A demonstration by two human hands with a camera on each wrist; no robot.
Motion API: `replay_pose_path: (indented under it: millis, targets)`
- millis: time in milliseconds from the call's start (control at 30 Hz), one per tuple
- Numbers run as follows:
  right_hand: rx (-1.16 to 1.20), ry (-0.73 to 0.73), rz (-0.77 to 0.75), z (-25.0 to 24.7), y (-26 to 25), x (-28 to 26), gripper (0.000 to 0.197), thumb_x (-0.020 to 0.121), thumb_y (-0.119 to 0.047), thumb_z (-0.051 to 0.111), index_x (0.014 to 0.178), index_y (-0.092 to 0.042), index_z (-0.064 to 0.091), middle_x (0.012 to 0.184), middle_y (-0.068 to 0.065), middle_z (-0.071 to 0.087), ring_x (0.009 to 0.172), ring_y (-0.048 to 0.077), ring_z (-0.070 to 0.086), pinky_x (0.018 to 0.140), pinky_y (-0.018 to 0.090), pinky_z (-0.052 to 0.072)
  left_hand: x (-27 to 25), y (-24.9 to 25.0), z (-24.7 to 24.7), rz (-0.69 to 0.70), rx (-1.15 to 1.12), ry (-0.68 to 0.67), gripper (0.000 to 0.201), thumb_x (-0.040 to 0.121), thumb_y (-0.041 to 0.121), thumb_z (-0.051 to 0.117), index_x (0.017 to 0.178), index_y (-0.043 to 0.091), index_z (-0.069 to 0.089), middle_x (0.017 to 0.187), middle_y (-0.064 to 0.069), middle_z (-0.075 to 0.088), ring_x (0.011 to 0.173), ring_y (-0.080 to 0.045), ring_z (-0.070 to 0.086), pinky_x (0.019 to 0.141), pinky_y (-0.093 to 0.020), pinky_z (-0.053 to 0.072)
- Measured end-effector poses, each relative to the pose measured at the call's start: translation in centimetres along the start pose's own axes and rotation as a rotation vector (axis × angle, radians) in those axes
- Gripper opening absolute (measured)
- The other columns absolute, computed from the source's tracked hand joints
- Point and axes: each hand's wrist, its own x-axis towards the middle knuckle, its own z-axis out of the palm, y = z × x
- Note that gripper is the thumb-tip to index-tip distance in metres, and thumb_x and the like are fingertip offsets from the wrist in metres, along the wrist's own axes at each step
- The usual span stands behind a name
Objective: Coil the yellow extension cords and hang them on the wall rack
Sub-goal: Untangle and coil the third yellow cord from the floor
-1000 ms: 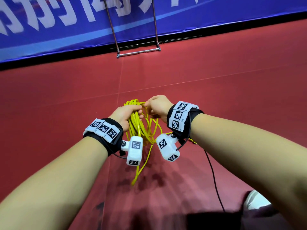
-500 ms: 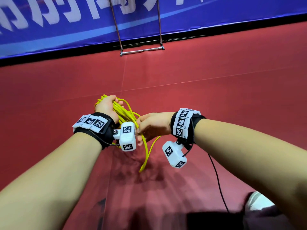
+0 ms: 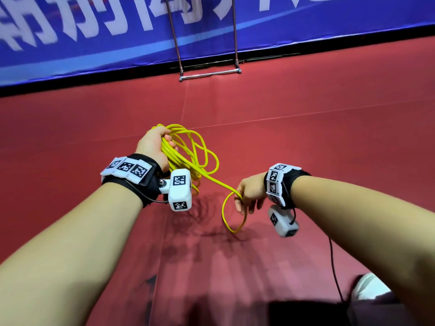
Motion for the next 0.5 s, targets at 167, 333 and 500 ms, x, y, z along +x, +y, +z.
replay_pose_path:
  millis: [167,333,500]
  targets:
    - [0.438,0.098,0.022,-0.2,0.9,0.0,0.019,0.093,0.0,0.043,0.098,0.0,0.061,0.085,0.021,0.068,0.07,0.034,0.069,0.066,0.036,0.06,-2.2,0.3,1.5,-0.037,0.074,-0.094,0.032,0.092,0.013,0.047,0.063,0.021,0.037,0.045,0.009,0.036,0.036,-0.008,0.034,0.049,-0.022,0.033]
    - [0.443,0.247,0.027,-2.2,2.6,1.3,0.017,0.082,-0.009,0.07,0.098,-0.012,0.068,0.107,0.014,0.069,0.101,0.029,0.067,0.09,0.039,0.056,-3.0,0.2,2.2,-0.082,0.156,-0.139,0.028,0.091,0.011,0.048,0.067,0.022,0.041,0.047,0.008,0.036,0.037,-0.009,0.033,0.046,-0.019,0.033]
    - [0.51,0.312,0.065,-3.4,3.9,3.5,0.019,0.072,-0.012,0.078,0.089,-0.017,0.069,0.116,0.015,0.067,0.104,0.028,0.068,0.093,0.041,0.055,-3.1,0.1,2.3,-0.134,0.172,-0.181,0.03,0.091,0.012,0.048,0.064,0.021,0.04,0.048,0.008,0.036,0.038,-0.009,0.032,0.047,-0.018,0.033]
